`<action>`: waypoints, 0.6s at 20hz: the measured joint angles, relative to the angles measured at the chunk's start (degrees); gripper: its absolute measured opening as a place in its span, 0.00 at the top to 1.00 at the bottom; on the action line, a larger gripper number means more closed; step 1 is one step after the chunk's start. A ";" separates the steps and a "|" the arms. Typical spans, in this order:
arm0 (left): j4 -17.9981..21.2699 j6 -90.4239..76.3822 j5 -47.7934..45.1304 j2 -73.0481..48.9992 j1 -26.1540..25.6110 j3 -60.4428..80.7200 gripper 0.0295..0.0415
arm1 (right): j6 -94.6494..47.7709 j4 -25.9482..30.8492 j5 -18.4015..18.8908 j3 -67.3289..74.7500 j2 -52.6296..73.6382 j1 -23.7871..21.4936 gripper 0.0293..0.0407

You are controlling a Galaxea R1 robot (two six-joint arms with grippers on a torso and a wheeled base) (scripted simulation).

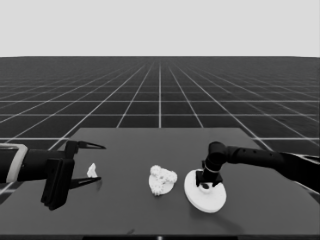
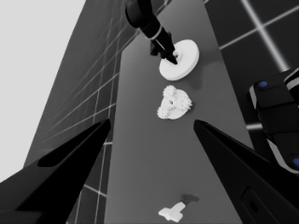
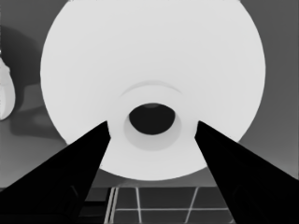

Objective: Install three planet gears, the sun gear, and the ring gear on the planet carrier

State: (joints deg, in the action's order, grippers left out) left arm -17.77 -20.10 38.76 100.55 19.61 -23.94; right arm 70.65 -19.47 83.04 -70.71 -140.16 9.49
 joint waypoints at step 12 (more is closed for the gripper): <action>0.00 0.00 0.00 0.00 0.00 0.00 0.25 | 3.55 23.34 8.26 7.47 2.65 -24.65 0.51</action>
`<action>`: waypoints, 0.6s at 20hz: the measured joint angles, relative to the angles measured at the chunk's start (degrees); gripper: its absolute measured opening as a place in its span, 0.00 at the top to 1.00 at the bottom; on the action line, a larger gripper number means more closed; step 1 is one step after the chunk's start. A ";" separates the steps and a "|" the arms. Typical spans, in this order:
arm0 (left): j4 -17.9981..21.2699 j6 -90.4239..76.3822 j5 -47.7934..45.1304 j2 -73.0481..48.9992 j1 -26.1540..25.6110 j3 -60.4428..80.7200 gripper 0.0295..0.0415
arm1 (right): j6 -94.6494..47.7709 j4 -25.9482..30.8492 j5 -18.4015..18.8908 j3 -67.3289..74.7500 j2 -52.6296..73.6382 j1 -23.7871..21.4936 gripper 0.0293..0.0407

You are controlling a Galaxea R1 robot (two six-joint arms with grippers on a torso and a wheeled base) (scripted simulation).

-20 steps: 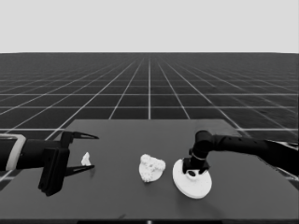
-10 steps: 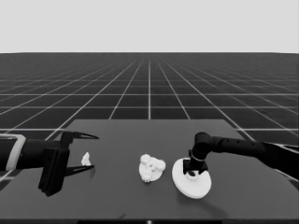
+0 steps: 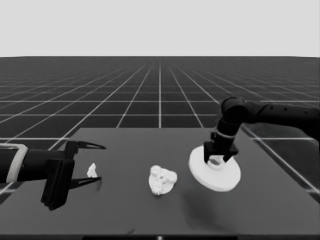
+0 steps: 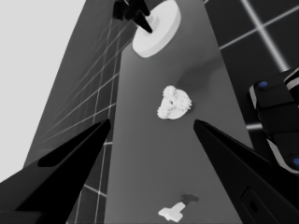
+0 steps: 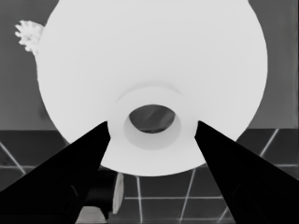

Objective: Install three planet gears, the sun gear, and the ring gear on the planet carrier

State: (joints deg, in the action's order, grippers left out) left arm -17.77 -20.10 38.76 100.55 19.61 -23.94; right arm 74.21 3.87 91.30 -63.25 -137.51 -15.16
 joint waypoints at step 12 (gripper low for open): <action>0.00 0.00 0.00 0.00 0.00 0.00 0.25 | 5.56 -1.01 -0.73 -30.00 -35.55 1.29 0.51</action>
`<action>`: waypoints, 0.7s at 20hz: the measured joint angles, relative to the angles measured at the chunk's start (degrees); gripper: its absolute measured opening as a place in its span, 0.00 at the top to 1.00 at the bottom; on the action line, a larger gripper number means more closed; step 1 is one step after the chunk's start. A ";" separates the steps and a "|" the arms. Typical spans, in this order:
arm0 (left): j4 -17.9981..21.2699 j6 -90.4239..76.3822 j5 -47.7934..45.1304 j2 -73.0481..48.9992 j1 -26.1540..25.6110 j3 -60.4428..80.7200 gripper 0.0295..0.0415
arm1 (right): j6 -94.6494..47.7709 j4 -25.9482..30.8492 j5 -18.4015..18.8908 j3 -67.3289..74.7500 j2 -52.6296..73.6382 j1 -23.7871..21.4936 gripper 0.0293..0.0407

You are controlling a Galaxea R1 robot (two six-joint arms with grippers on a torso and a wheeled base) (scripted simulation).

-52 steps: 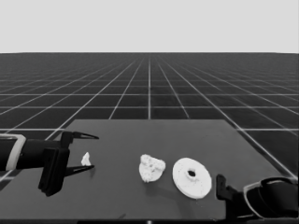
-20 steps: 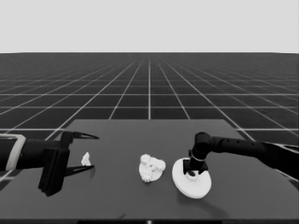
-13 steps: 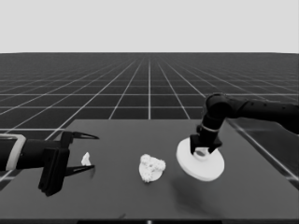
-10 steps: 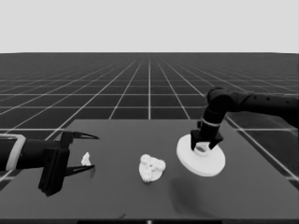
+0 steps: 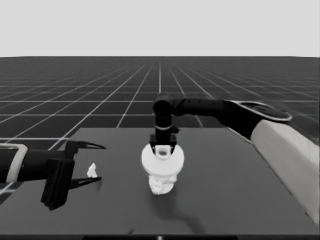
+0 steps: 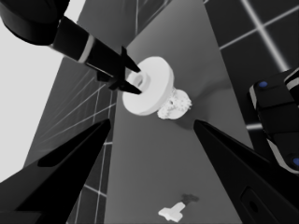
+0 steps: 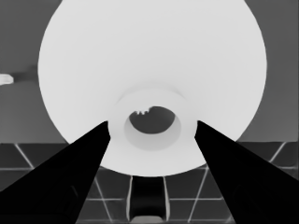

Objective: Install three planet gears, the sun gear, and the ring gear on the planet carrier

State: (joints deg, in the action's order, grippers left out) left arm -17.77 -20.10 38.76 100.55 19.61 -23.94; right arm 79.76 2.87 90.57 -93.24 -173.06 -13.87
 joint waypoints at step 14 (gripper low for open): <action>0.00 0.00 0.00 0.00 0.00 0.00 0.25 | -3.14 -17.16 -3.93 -5.93 -2.10 17.25 0.51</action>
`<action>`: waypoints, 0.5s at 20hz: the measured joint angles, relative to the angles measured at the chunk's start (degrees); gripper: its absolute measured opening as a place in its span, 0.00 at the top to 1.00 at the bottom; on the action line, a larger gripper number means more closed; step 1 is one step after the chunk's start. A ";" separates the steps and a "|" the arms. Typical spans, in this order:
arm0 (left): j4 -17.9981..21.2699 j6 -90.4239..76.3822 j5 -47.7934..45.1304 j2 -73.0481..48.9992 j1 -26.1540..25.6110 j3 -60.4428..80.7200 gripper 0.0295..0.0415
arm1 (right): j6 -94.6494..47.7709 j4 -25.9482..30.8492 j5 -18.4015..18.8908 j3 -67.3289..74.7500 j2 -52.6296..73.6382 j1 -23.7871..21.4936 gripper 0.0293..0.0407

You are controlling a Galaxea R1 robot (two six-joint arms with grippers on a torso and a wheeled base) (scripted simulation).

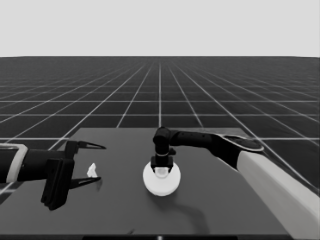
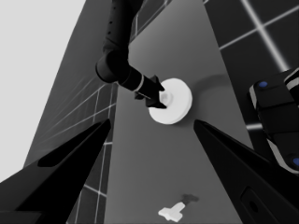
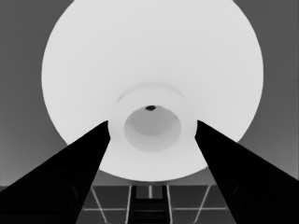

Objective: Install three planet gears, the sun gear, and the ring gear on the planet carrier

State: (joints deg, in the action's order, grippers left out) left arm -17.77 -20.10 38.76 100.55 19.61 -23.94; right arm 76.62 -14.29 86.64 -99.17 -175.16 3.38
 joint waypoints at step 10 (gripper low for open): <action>0.00 0.00 0.00 0.00 0.00 0.00 0.25 | 4.56 -0.01 -0.09 0.02 -0.03 0.07 0.51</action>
State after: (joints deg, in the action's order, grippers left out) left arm -17.77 -20.10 38.76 100.55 19.61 -23.94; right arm 81.19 -14.30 86.55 -99.16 -175.19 3.44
